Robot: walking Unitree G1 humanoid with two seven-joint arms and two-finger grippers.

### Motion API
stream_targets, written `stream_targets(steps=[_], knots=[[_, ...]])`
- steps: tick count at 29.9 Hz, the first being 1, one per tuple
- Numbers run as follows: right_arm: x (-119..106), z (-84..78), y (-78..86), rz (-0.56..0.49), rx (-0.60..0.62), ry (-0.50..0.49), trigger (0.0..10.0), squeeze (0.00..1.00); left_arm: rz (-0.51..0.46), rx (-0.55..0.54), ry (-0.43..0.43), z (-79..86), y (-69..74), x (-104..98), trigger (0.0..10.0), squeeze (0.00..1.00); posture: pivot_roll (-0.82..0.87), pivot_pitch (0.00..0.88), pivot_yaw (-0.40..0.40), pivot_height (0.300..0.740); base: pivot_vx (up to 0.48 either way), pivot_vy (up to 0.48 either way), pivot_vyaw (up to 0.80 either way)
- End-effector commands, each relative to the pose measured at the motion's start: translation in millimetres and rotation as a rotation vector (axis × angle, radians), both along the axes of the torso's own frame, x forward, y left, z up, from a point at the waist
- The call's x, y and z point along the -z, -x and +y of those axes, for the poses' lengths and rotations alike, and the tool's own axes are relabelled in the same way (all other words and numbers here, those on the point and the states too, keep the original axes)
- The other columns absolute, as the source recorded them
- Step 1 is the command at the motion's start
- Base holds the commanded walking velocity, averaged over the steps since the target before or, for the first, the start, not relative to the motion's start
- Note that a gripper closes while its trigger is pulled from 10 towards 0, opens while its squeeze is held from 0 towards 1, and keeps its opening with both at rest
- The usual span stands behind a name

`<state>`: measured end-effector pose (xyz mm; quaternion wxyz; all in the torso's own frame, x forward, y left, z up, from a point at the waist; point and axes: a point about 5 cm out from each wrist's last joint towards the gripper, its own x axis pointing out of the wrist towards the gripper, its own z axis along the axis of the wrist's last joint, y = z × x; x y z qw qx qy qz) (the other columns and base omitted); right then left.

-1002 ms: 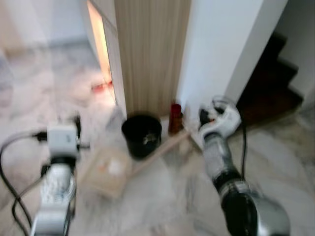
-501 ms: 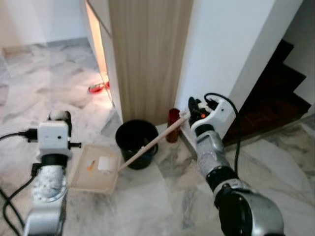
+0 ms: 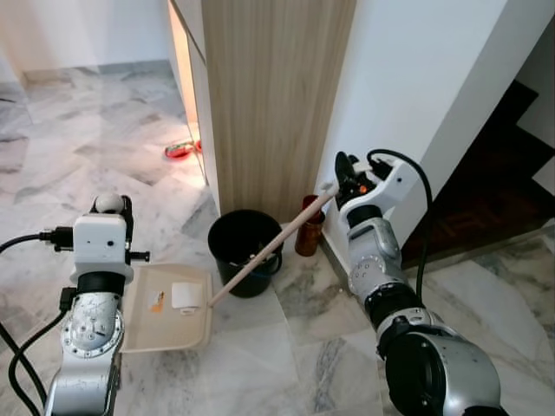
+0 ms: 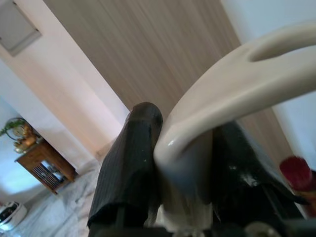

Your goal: Sweep floor

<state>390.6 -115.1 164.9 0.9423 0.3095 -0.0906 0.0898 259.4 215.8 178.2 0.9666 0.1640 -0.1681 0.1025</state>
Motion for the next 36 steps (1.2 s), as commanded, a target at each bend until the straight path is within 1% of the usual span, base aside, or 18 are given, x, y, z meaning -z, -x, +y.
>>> stream_targets(steps=[1,8,12,18,22,23,24,26,28,31,36], knots=[[-22.8,1.2,-5.1,-0.073,0.009,-0.068,10.0,0.0,-0.085,0.04,0.009,-7.6,1.7,-15.8,10.0,0.0,0.21,0.015,-0.053,0.74,0.0,0.0,0.0],[-37.8,-0.7,-7.5,-0.127,0.035,-0.077,10.0,0.0,-0.084,0.04,0.006,-8.0,1.7,-15.7,10.0,0.0,0.21,0.008,-0.053,0.74,0.0,0.0,0.0],[-44.5,1.5,-8.2,-0.151,0.028,-0.063,10.0,0.0,-0.078,0.039,0.005,-8.7,0.8,-14.7,10.0,0.0,0.21,0.006,-0.053,0.74,0.0,0.0,0.0],[-44.6,1.6,-8.2,-0.151,0.029,-0.06,10.0,0.0,-0.075,0.043,-0.001,-9.8,0.5,-14.2,10.0,0.0,0.21,0.003,-0.053,0.74,0.0,0.0,0.0],[-48.1,2.7,-7.1,-0.178,0.046,0.0,10.0,0.0,-0.072,0.041,-0.002,-9.3,1.2,-13.5,10.0,0.0,0.21,0.003,-0.054,0.74,0.0,0.0,0.0],[-49.5,3.6,-6.5,-0.19,0.052,0.037,10.0,0.0,-0.072,0.041,-0.002,-9.4,1.2,-13.3,10.0,0.0,0.21,0.003,-0.054,0.74,0.0,0.0,0.0],[-52.2,6.6,-5.1,-0.22,0.055,0.108,10.0,0.0,-0.07,0.042,-0.001,-9.7,1.4,-12.6,10.0,0.0,0.21,0.003,-0.054,0.74,0.0,0.0,0.0],[-53.6,10.0,-4.2,-0.237,0.046,0.149,10.0,0.0,-0.068,0.043,-0.002,-9.9,1.4,-12.1,10.0,0.0,0.21,0.005,-0.052,0.74,0.0,0.0,0.0],[-57.2,16.8,-2.6,-0.275,0.026,0.205,10.0,0.0,-0.064,0.046,-0.003,-10.9,1.4,-11.1,10.0,0.0,0.21,0.006,-0.052,0.74,0.0,0.0,0.0],[-59.5,18.0,-2.3,-0.289,0.026,0.222,10.0,0.0,-0.063,0.047,-0.004,-11.1,1.4,-11.1,10.0,0.0,0.21,0.006,-0.052,0.74,0.0,0.0,0.0],[-72.2,16.6,-4.0,-0.324,0.06,0.215,10.0,0.0,-0.063,0.045,-0.008,-10.1,1.8,-11.4,10.0,0.0,0.21,0.006,-0.051,0.74,0.0,0.0,0.0]])
